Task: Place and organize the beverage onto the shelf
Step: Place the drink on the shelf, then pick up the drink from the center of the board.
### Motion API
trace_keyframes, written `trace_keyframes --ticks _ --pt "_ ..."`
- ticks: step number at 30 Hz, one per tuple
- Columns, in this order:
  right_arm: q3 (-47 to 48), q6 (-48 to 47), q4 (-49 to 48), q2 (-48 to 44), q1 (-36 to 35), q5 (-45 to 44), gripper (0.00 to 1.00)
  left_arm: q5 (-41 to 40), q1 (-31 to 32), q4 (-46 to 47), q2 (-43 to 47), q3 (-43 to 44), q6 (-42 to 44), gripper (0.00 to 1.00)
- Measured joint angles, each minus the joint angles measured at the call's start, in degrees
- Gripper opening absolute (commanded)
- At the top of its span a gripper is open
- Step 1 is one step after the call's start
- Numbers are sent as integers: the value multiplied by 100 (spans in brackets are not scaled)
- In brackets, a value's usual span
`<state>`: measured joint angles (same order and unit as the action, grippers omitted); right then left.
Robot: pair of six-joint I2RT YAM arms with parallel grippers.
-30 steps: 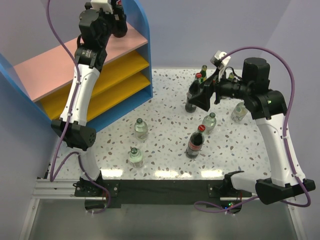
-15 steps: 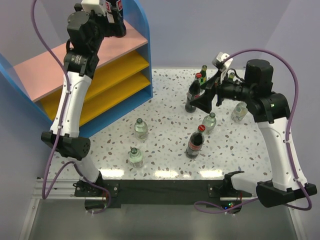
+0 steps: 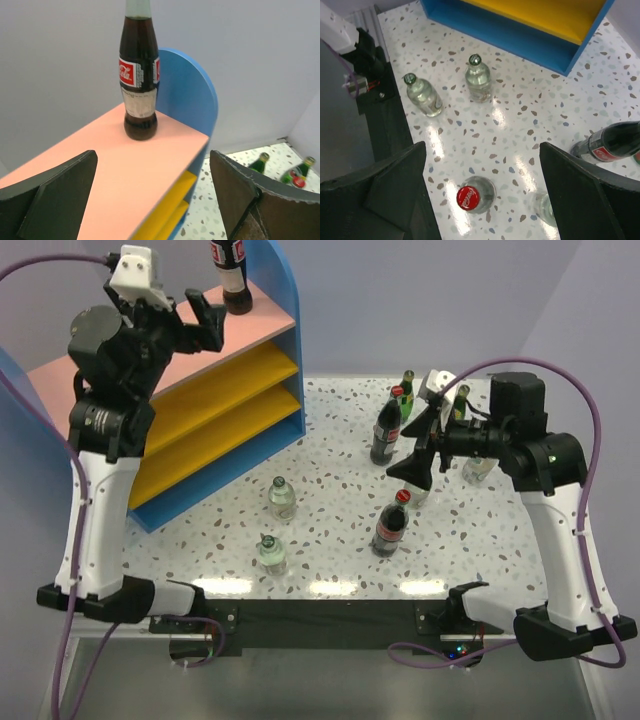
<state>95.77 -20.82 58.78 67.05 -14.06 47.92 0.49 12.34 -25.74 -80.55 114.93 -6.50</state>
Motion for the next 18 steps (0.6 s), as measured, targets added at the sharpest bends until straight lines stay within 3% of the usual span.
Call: trace_keyframes --ticks 10,18 --pt "-39 -1585 1355 -2 -81 378 99 896 -2 -326 2490 -2035 -597 100" --pt "-518 -2096 1694 -114 -509 -138 99 1486 -2 -374 3648 -3628 -1139 100"
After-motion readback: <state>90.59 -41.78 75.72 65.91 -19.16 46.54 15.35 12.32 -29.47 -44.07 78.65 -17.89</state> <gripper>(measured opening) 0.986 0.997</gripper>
